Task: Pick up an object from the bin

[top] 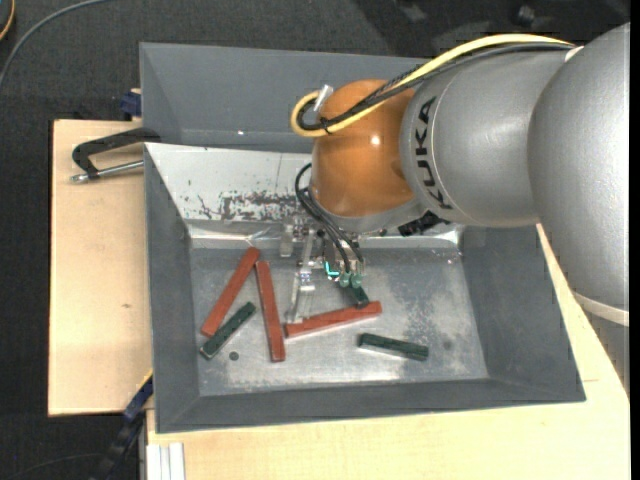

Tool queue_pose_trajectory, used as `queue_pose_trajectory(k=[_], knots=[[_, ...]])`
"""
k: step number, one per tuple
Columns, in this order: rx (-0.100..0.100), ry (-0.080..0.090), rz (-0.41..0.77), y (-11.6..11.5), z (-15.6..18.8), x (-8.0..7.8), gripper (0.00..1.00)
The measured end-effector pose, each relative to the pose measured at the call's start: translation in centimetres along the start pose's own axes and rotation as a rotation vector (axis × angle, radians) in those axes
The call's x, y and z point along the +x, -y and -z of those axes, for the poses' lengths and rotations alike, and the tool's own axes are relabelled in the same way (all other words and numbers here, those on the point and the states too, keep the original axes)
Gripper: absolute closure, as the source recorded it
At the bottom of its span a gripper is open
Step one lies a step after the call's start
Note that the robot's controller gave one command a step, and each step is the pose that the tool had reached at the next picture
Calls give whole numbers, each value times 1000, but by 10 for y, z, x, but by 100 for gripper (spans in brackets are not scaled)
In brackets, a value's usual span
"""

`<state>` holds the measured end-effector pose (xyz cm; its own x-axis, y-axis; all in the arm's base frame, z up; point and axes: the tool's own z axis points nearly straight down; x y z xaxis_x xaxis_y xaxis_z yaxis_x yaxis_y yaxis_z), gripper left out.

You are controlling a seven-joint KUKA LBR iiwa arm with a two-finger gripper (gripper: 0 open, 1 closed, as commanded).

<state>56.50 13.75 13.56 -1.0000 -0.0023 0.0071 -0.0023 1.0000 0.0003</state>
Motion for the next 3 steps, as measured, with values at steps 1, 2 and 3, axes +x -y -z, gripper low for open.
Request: queue_pose_trajectory(k=[1, 2, 3], knots=[[2, 1, 116, 49, -68, 31, 0], [-1, 7, 117, 47, -65, 29, 100], [0, 21, 158, 57, 79, 42, 100]])
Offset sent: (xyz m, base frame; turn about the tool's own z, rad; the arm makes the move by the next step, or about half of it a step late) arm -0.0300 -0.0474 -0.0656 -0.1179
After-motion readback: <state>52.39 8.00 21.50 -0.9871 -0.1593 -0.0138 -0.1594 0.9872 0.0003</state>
